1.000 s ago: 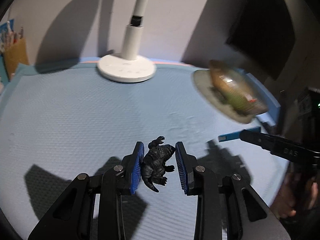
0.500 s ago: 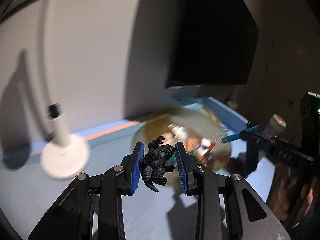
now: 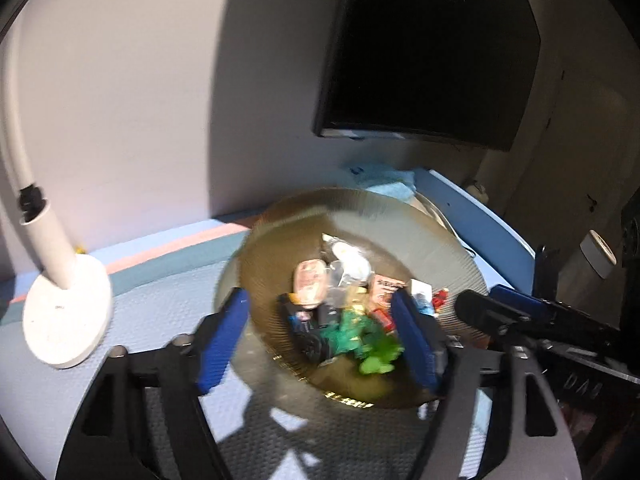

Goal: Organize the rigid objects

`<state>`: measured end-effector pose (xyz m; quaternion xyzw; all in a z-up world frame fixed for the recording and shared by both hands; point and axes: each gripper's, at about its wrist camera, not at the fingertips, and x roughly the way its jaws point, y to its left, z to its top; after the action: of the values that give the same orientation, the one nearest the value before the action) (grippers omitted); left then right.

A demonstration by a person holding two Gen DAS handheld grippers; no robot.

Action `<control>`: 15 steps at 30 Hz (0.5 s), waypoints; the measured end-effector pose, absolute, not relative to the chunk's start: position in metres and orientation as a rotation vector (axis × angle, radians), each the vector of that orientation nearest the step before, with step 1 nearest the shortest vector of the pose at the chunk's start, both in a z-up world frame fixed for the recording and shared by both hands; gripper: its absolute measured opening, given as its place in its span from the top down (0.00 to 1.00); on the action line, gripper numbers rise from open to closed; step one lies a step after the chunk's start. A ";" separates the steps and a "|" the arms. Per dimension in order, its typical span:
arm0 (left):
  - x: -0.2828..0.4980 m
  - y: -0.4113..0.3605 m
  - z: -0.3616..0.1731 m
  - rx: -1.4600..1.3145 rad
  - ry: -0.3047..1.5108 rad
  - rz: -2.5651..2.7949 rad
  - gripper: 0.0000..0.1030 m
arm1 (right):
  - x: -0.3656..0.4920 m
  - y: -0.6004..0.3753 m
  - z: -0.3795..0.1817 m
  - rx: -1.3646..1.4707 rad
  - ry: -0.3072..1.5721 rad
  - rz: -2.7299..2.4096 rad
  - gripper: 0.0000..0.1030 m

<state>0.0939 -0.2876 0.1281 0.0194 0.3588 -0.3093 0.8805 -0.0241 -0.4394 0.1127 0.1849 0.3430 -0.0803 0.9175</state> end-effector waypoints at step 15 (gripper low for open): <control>0.018 -0.092 0.188 0.003 0.575 -0.304 0.22 | -0.039 -0.303 0.138 0.241 0.677 0.109 0.42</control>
<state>0.0180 -0.0922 0.1881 0.0013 0.2825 -0.1492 0.9476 -0.0395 -0.3033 0.1384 0.1181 0.3311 0.0535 0.9347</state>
